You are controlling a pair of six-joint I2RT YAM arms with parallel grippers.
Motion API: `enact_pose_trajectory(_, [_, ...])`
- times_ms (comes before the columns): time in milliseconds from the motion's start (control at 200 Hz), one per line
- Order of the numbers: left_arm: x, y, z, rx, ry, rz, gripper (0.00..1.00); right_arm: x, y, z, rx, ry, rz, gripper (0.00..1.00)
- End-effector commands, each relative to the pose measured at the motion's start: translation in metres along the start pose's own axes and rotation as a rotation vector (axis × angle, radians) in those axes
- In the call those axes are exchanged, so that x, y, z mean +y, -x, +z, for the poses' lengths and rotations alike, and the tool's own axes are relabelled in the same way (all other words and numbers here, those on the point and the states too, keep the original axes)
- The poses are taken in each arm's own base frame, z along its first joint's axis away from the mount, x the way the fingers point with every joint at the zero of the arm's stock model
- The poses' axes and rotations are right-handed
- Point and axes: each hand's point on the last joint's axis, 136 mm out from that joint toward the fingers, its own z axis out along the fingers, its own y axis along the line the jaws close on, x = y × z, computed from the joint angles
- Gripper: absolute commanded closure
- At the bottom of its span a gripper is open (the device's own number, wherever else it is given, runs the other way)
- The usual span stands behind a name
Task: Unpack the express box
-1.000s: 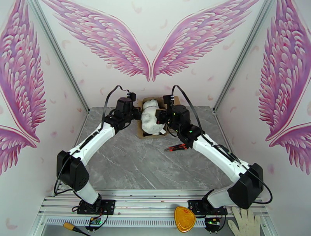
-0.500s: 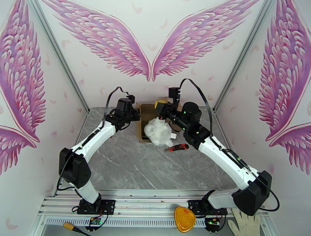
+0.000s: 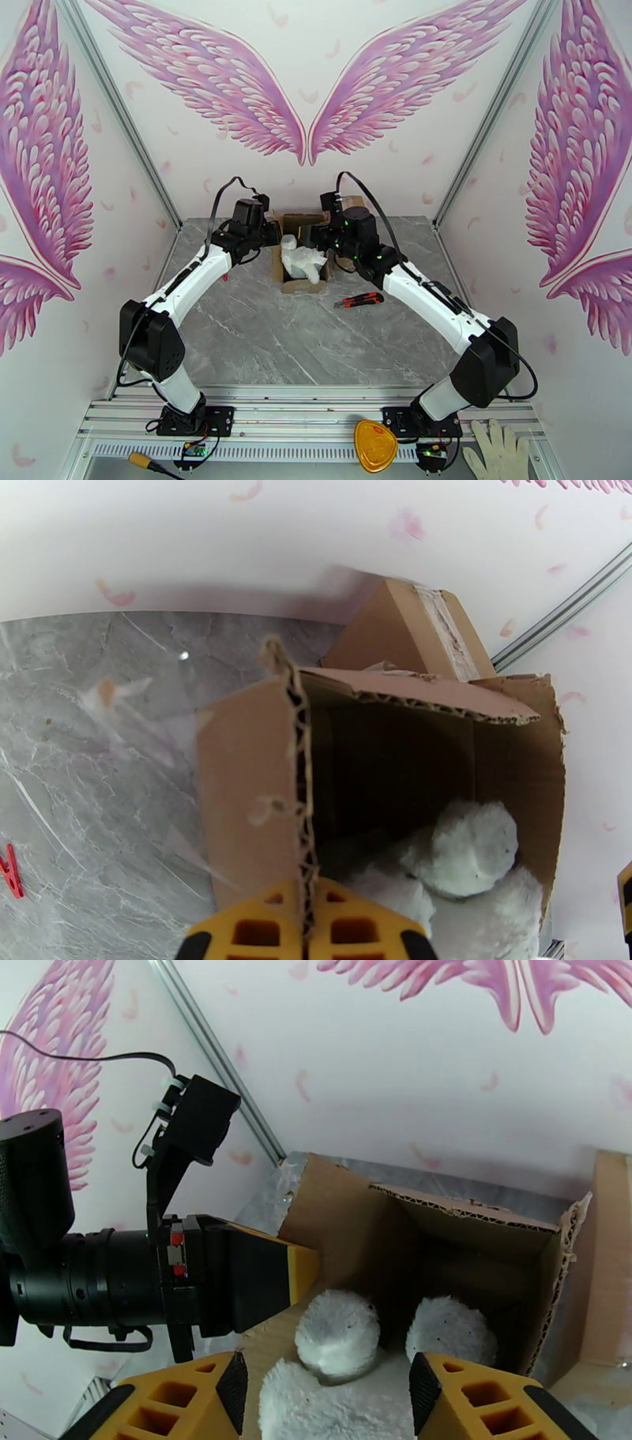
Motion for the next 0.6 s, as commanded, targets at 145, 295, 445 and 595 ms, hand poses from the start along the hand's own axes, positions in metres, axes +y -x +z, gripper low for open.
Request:
enact_pose_trajectory(145, [-0.023, 0.015, -0.018, -0.045, -0.058, 0.045, 1.0, -0.008, -0.044, 0.01, 0.251, -0.152, -0.086, 0.21])
enact_pose_trajectory(295, [-0.022, 0.011, -0.018, -0.036, -0.052, 0.05, 1.0, -0.008, -0.067, 0.019, 0.357, -0.193, -0.151, 0.18])
enact_pose_trajectory(445, [-0.019, 0.009, -0.017, -0.03, -0.043, 0.053, 1.0, -0.013, -0.091, 0.023, 0.453, -0.253, -0.216, 0.13])
enact_pose_trajectory(595, [-0.019, 0.009, -0.017, -0.031, -0.045, 0.054, 1.0, -0.023, -0.112, 0.03, 0.519, -0.29, -0.262, 0.14])
